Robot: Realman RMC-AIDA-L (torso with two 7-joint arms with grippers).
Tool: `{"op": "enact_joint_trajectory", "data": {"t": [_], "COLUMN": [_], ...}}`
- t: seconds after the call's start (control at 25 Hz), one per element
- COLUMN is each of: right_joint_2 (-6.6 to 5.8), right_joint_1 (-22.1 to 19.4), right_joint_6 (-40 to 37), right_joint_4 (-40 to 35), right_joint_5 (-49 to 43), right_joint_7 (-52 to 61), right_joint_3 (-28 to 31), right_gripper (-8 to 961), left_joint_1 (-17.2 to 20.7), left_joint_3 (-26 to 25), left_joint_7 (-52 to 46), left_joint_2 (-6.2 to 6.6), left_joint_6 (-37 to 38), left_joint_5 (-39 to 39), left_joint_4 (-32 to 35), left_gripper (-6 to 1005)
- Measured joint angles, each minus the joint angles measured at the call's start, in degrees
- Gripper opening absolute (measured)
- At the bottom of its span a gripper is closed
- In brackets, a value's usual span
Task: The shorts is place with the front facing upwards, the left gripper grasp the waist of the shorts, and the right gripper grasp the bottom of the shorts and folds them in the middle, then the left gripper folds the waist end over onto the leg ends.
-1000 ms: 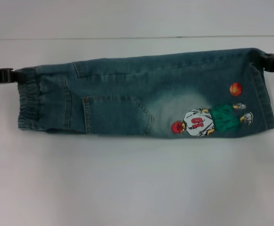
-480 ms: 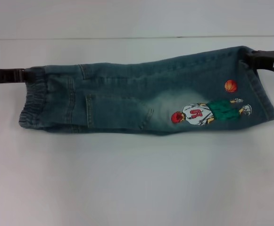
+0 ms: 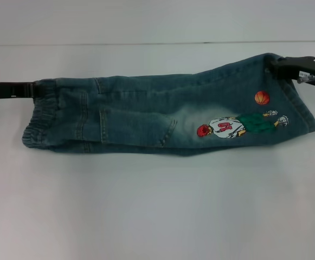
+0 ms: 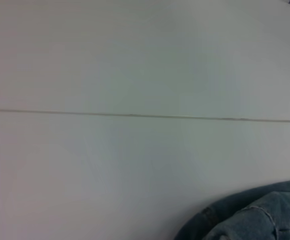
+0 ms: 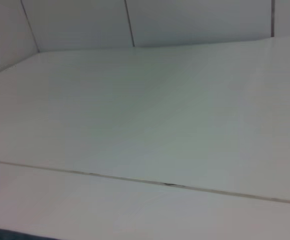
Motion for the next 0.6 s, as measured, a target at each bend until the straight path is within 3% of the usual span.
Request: {"op": "enact_joint_trajectory", "data": {"t": [0.36,0.6], "right_joint_2": [0.09,0.85], "right_joint_1": [-0.2,-0.4], "right_joint_6": [1.7,3.0], "right_joint_4": [0.8,1.3], "right_joint_5": [1.3,6.1], "right_joint_7": [-0.8,-4.4], "right_joint_3": [0.0,0.0], "right_gripper": [144,151], "left_joint_1": [0.2,0.2], "left_joint_3": [0.0,0.2], "left_joint_7": [0.0,0.0], "left_joint_2": [0.04,0.02], "left_joint_6": [-1.2,-2.1], "left_joint_5": [0.0,0.0], "left_joint_4": [0.0,0.0], "left_gripper": [121,123]}}
